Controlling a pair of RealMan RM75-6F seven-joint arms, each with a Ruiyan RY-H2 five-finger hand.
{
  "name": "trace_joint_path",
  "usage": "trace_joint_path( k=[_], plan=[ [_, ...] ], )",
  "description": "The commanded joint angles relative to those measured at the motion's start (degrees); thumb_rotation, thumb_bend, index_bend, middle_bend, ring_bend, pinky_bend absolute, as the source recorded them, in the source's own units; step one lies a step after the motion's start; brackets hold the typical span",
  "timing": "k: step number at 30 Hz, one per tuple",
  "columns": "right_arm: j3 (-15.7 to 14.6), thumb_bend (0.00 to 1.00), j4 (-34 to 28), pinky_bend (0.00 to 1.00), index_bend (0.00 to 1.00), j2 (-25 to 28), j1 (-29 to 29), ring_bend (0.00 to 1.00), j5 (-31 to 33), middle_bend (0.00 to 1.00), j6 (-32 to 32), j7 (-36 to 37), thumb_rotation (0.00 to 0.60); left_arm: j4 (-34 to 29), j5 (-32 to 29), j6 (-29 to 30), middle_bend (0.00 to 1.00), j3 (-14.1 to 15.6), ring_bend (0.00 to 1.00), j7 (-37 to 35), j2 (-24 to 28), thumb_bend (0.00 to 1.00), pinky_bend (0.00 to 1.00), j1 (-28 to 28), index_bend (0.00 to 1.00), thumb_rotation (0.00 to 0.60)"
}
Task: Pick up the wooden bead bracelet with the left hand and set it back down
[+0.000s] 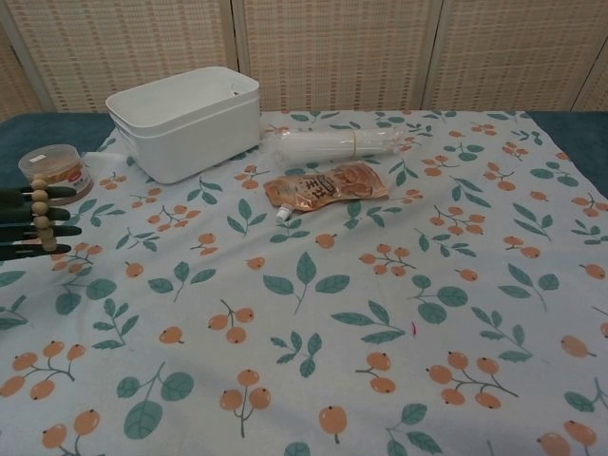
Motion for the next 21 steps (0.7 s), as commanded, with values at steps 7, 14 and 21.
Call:
trace_joint_path(
  k=[7, 14, 21],
  plan=[
    [0.04, 0.20, -0.06, 0.00, 0.00, 0.04, 0.03, 0.00, 0.15, 0.00, -0.08, -0.05, 0.377, 0.04, -0.75, 1.79, 0.63, 1.67, 0.17, -1.32, 0.98, 0.45, 0.00, -0.79, 0.54, 0.344],
    [0.03, 0.20, -0.09, 0.00, 0.00, 0.05, 0.05, 0.00, 0.19, 0.00, -0.15, -0.10, 0.378, -0.31, -0.78, 3.26, 0.68, 2.42, 0.20, -1.73, 1.34, 0.44, 0.00, -0.99, 0.63, 0.249],
    [-0.07, 0.20, -0.09, 0.00, 0.00, 0.07, -0.03, 0.00, -0.04, 0.00, 0.00, -0.07, 0.377, -0.88, -0.81, 3.99, 0.68, 3.25, 0.22, -2.66, 2.07, 0.50, 0.00, -1.23, 0.64, 0.306]
  ],
)
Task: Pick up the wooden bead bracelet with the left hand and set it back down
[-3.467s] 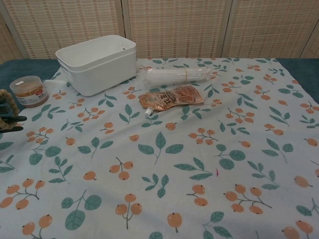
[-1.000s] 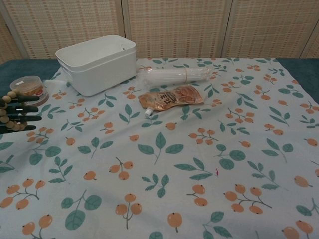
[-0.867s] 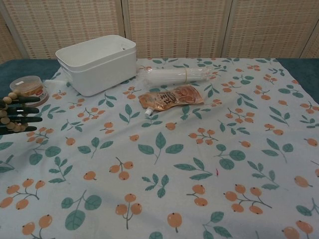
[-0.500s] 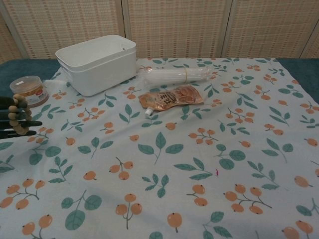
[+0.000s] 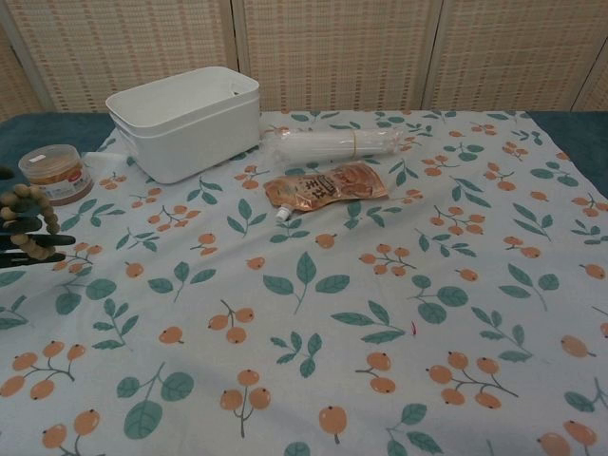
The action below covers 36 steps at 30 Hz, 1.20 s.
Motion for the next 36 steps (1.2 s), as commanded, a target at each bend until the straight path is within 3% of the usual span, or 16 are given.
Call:
trace_joint_path(
  k=[1, 7, 14, 16, 17, 19, 21, 26, 31, 36],
  plan=[
    [-0.03, 0.20, 0.02, 0.00, 0.00, 0.00, -0.03, 0.00, -0.07, 0.00, 0.05, 0.00, 0.378, -0.23, -0.18, 0.22, 0.68, 0.17, 0.22, -0.44, 0.16, 0.55, 0.00, -0.01, 0.64, 0.314],
    [-0.11, 0.20, 0.01, 0.00, 0.00, 0.07, -0.04, 0.00, -0.26, 0.00, 0.10, 0.10, 0.376, -0.69, -0.48, 0.76, 0.68, 0.60, 0.22, -1.50, 0.54, 0.75, 0.00, -0.08, 0.64, 0.359],
    [-0.12, 0.20, 0.00, 0.00, 0.00, 0.15, -0.22, 0.00, -0.41, 0.00, 0.51, 0.19, 0.378, -1.08, -1.00, 0.06, 0.69, -0.06, 0.22, -1.55, 0.17, 0.93, 0.00, 0.28, 0.65, 0.304],
    [-0.13, 0.20, 0.02, 0.00, 0.00, 0.17, -0.25, 0.00, -0.45, 0.00, 0.57, 0.22, 0.379, -1.31, -1.15, -0.24, 0.67, -0.37, 0.22, -1.36, 0.00, 0.99, 0.00, 0.53, 0.62, 0.330],
    [-0.14, 0.20, 0.01, 0.00, 0.00, 0.20, -0.27, 0.00, -0.47, 0.00, 0.61, 0.25, 0.378, -1.48, -0.86, -0.32, 0.66, -0.56, 0.22, -0.74, -0.10, 1.00, 0.00, 0.65, 0.61, 0.368],
    [-0.14, 0.20, 0.00, 0.00, 0.00, 0.24, -0.29, 0.00, -0.47, 0.00, 0.67, 0.35, 0.378, -1.77, -0.20, -0.54, 0.60, -0.91, 0.19, 0.64, -0.34, 1.00, 0.00, 0.90, 0.56, 0.544],
    [-0.14, 0.20, 0.05, 0.00, 0.00, 0.29, -0.33, 0.00, -0.52, 0.00, 0.79, 0.49, 0.377, -1.60, 0.00, -1.28, 0.55, -1.43, 0.15, 1.68, -0.64, 1.00, 0.00, 1.05, 0.53, 0.600],
    [-0.08, 0.20, 0.13, 0.00, 0.00, 0.36, -0.33, 0.00, -0.45, 0.00, 0.85, 0.68, 0.379, -0.37, 0.21, -4.09, 0.47, -1.28, 0.12, 3.07, -0.50, 1.00, 0.00, 0.61, 0.43, 0.600],
    [-0.03, 0.20, 0.17, 0.00, 0.00, 0.35, -0.31, 0.00, -0.29, 0.00, 0.74, 0.66, 0.379, 0.67, 0.48, -5.96, 0.46, -1.12, 0.12, 5.06, -0.45, 1.00, 0.00, 0.28, 0.27, 0.600],
    [-0.01, 0.20, 0.10, 0.00, 0.00, 0.33, -0.28, 0.00, -0.21, 0.00, 0.63, 0.54, 0.377, 0.70, 2.40, -6.55, 0.45, -0.27, 0.12, 9.21, -0.19, 1.00, 0.00, 0.47, 0.22, 0.600]
  ],
)
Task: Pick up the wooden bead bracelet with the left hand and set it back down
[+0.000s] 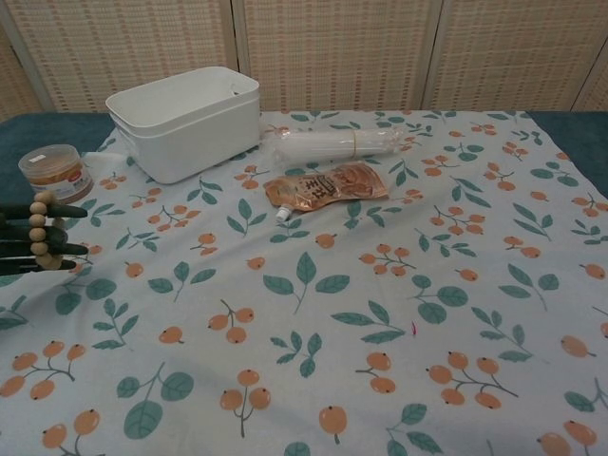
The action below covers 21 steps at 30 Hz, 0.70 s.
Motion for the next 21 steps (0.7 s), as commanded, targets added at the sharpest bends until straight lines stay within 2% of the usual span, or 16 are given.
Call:
trace_joint_path(
  k=[1, 9, 11, 14, 15, 19, 21],
  plan=[
    [0.00, 0.20, 0.01, 0.00, 0.00, -0.03, 0.00, 0.00, 0.01, 0.00, -0.03, -0.05, 0.378, -0.16, 1.45, -0.22, 0.45, 0.72, 0.12, 2.64, 0.20, 1.00, 0.00, 0.17, 0.21, 0.600],
    [-0.05, 0.20, -0.03, 0.00, 0.00, -0.13, 0.06, 0.00, -0.01, 0.00, -0.30, -0.29, 0.378, -5.65, 10.91, 5.86, 0.44, 2.60, 0.12, 18.59, -1.72, 0.98, 0.00, 3.87, 0.18, 0.600],
    [-0.11, 0.20, -0.06, 0.00, 0.00, -0.16, 0.07, 0.00, -0.08, 0.00, -0.40, -0.41, 0.377, -6.47, 12.28, 6.29, 0.40, 3.38, 0.12, 21.08, -2.26, 0.91, 0.00, 4.54, 0.13, 0.600],
    [-0.10, 0.20, -0.06, 0.00, 0.00, -0.12, -0.01, 0.00, -0.13, 0.00, -0.20, -0.41, 0.377, -8.04, 16.30, 8.81, 0.35, 4.11, 0.12, 26.99, -3.25, 0.83, 0.00, 5.41, 0.11, 0.600],
    [-0.09, 0.20, -0.06, 0.00, 0.00, -0.10, -0.03, 0.00, -0.13, 0.00, -0.13, -0.38, 0.377, -8.69, 17.51, 9.61, 0.33, 4.02, 0.11, 29.05, -3.77, 0.77, 0.00, 5.86, 0.11, 0.600],
    [-0.12, 0.20, 0.00, 0.00, 0.00, -0.05, 0.00, 0.00, -0.19, 0.00, -0.19, -0.35, 0.378, -11.37, 21.67, 11.56, 0.21, 2.12, 0.03, 37.64, -6.33, 0.67, 0.00, 8.25, 0.11, 0.600],
    [-0.14, 0.20, 0.02, 0.00, 0.00, -0.04, 0.05, 0.00, -0.21, 0.00, -0.30, -0.32, 0.378, -12.72, 23.65, 11.95, 0.20, 0.58, 0.02, 42.55, -8.07, 0.65, 0.00, 9.71, 0.12, 0.600]
  ],
)
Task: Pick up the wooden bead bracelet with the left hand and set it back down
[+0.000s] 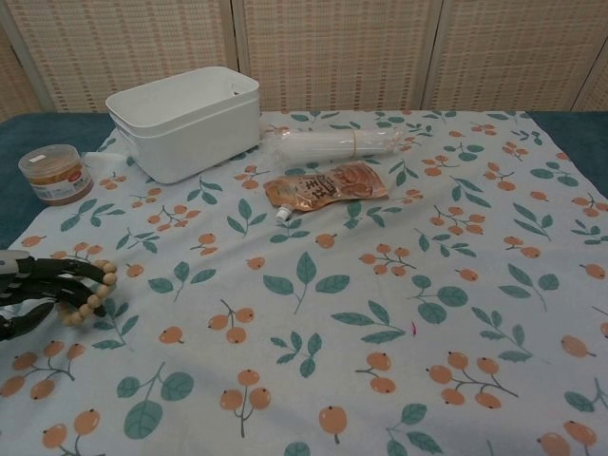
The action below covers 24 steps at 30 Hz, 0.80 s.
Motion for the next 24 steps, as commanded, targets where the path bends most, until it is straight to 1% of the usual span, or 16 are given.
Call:
trace_joint_path(
  k=[1, 3, 6, 10, 11, 13, 15, 16, 17, 18, 19, 20, 22, 23, 24],
  plan=[
    [0.00, 0.20, 0.03, 0.00, 0.00, 0.02, 0.05, 0.00, 0.01, 0.00, -0.07, 0.05, 0.378, -3.56, 5.24, 1.95, 0.21, -2.76, 0.02, 9.99, -3.88, 0.63, 0.00, 3.50, 0.13, 0.600],
    [0.06, 0.20, 0.02, 0.00, 0.00, 0.06, 0.07, 0.00, 0.20, 0.00, -0.10, 0.13, 0.378, -4.55, 6.76, 1.70, 0.22, -4.16, 0.02, 14.58, -5.39, 0.61, 0.00, 4.78, 0.15, 0.600],
    [0.06, 0.20, -0.02, 0.00, 0.00, 0.19, 0.07, 0.00, 0.32, 0.00, -0.14, 0.24, 0.379, -5.66, 7.55, 0.94, 0.26, -6.43, 0.01, 20.70, -8.34, 0.60, 0.00, 6.73, 0.12, 0.600],
    [0.08, 0.20, -0.04, 0.00, 0.00, 0.30, -0.02, 0.00, 0.16, 0.00, 0.19, 0.38, 0.377, -5.87, 4.99, -3.39, 0.29, -10.07, 0.01, 26.20, -11.30, 0.60, 0.00, 9.08, 0.05, 0.600],
    [0.11, 0.20, -0.01, 0.00, 0.00, 0.25, -0.03, 0.00, 0.14, 0.00, 0.25, 0.35, 0.377, -6.25, 3.84, -5.21, 0.28, -11.61, 0.01, 28.02, -11.80, 0.59, 0.00, 10.03, 0.04, 0.600],
    [0.22, 0.20, 0.02, 0.00, 0.00, 0.09, -0.12, 0.00, 0.29, 0.00, 0.39, 0.12, 0.378, -7.20, 1.99, -8.23, 0.22, -14.47, 0.02, 31.24, -12.12, 0.58, 0.00, 11.93, 0.01, 0.600],
    [0.73, 0.20, -0.08, 0.00, 0.00, -0.16, -0.54, 0.00, 1.40, 0.00, 0.93, -1.02, 0.380, -9.20, 0.23, -12.15, 0.15, -19.10, 0.01, 36.98, -11.74, 0.57, 0.01, 15.77, 0.00, 0.600],
    [1.10, 0.20, -0.17, 0.00, 0.00, -0.29, -0.82, 0.00, 2.18, 0.00, 1.33, -1.79, 0.381, -10.01, -0.72, -13.95, 0.10, -21.11, 0.00, 39.40, -11.43, 0.56, 0.01, 17.91, 0.00, 0.600],
    [1.73, 0.20, -0.25, 0.00, 0.00, -0.52, -1.19, 0.00, 3.22, 0.00, 2.04, -2.88, 0.382, -10.89, -2.69, -16.84, 0.06, -23.78, 0.00, 42.10, -11.01, 0.56, 0.03, 21.20, 0.00, 0.600],
    [2.23, 0.20, -0.29, 0.00, 0.00, -0.73, -1.45, 0.00, 3.86, 0.00, 2.67, -3.59, 0.384, -11.26, -4.71, -19.39, 0.02, -25.79, 0.00, 44.01, -10.96, 0.55, 0.04, 23.81, 0.00, 0.600],
    [2.66, 0.20, -0.28, 0.00, 0.00, -0.97, -1.67, 0.00, 4.40, 0.00, 3.22, -4.20, 0.384, -11.18, -7.06, -22.20, 0.00, -27.75, 0.00, 46.10, -11.32, 0.55, 0.05, 26.36, 0.00, 0.600],
    [3.02, 0.20, -0.32, 0.00, 0.00, -1.24, -1.88, 0.00, 4.90, 0.00, 3.63, -4.76, 0.384, -10.28, -10.43, -26.07, 0.00, -30.17, 0.00, 49.37, -12.49, 0.55, 0.06, 29.45, 0.00, 0.600],
    [2.88, 0.20, -0.62, 0.00, 0.00, -1.39, -1.95, 0.00, 4.82, 0.00, 3.58, -4.36, 0.388, -7.59, -14.20, -31.53, 0.00, -32.63, 0.00, 54.96, -14.53, 0.55, 0.06, 32.46, 0.00, 0.600],
    [2.56, 0.20, -0.91, 0.00, 0.00, -1.39, -1.88, 0.00, 4.39, 0.00, 3.31, -3.40, 0.392, -5.56, -15.59, -33.83, 0.00, -33.34, 0.00, 57.77, -15.37, 0.55, 0.06, 33.37, 0.00, 0.600],
    [2.25, 0.20, -1.08, 0.00, 0.00, -1.27, -1.79, 0.00, 3.95, 0.00, 3.04, -2.66, 0.400, -4.44, -15.88, -34.58, 0.00, -33.70, 0.00, 59.64, -15.66, 0.55, 0.05, 33.70, 0.00, 0.600]
  ],
)
